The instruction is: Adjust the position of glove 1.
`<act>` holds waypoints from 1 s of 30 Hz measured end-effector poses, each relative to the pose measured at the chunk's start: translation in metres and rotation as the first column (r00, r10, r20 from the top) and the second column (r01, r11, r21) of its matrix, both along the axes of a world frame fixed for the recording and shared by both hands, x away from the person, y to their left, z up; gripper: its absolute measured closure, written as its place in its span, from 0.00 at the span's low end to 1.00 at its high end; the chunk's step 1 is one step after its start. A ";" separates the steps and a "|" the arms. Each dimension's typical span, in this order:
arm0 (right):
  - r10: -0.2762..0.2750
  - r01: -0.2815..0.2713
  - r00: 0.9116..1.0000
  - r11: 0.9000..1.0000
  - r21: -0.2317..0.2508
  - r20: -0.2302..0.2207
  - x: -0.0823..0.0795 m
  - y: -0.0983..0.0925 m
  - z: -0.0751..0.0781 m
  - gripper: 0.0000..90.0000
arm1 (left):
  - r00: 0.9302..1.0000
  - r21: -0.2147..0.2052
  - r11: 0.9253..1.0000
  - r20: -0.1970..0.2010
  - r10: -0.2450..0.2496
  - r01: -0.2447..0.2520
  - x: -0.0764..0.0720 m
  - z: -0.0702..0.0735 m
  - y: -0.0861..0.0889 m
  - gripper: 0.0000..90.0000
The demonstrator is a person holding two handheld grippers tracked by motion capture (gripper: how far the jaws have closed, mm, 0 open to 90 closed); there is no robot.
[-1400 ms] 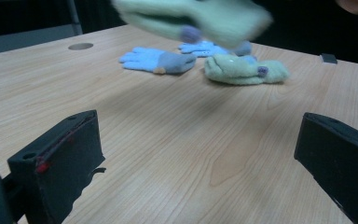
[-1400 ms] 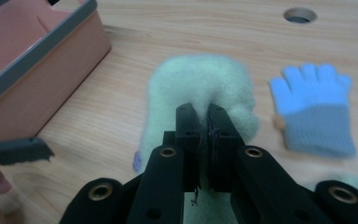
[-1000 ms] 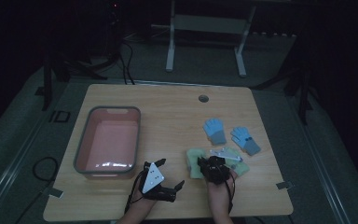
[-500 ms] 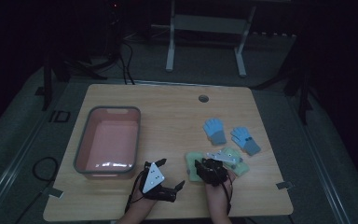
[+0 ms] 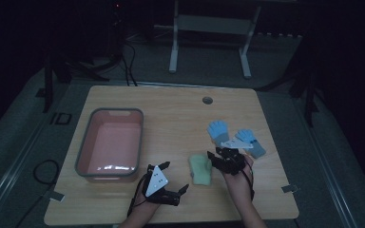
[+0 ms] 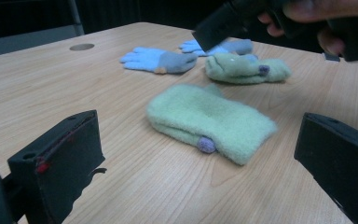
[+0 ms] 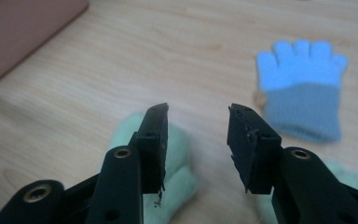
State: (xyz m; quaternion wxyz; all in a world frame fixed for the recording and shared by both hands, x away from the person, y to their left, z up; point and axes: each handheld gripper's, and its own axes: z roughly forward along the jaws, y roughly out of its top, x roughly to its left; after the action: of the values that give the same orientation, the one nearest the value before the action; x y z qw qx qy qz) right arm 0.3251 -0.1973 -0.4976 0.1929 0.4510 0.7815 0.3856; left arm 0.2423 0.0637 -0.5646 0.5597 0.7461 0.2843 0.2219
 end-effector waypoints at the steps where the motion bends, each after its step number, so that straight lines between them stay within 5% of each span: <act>1: 0.006 -0.006 1.000 1.000 -0.011 0.007 0.002 -0.001 0.002 0.64 | 1.000 -0.001 1.000 0.000 0.000 0.000 0.000 0.000 0.000 0.01; 8: 0.089 -0.085 0.995 0.991 -0.104 0.033 0.013 -0.019 0.012 0.63 | 1.000 -0.001 1.000 0.000 -0.001 0.001 0.000 0.000 0.000 0.01; 21: 0.243 -0.239 0.970 0.960 -0.148 0.008 0.018 -0.090 0.008 0.63 | 1.000 -0.004 1.000 -0.004 0.002 -0.002 0.000 0.000 0.000 0.01; 30: 0.283 -0.287 0.958 0.948 -0.139 -0.045 0.020 -0.112 -0.015 0.65 | 1.000 -0.001 1.000 -0.002 0.002 -0.002 0.000 0.000 0.000 0.01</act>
State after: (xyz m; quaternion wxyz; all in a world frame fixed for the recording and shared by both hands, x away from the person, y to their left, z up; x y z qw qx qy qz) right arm 0.3455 -0.3089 -0.5130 0.1576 0.3229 0.8666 0.3462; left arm 0.2425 0.0636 -0.5646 0.5595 0.7458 0.2857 0.2217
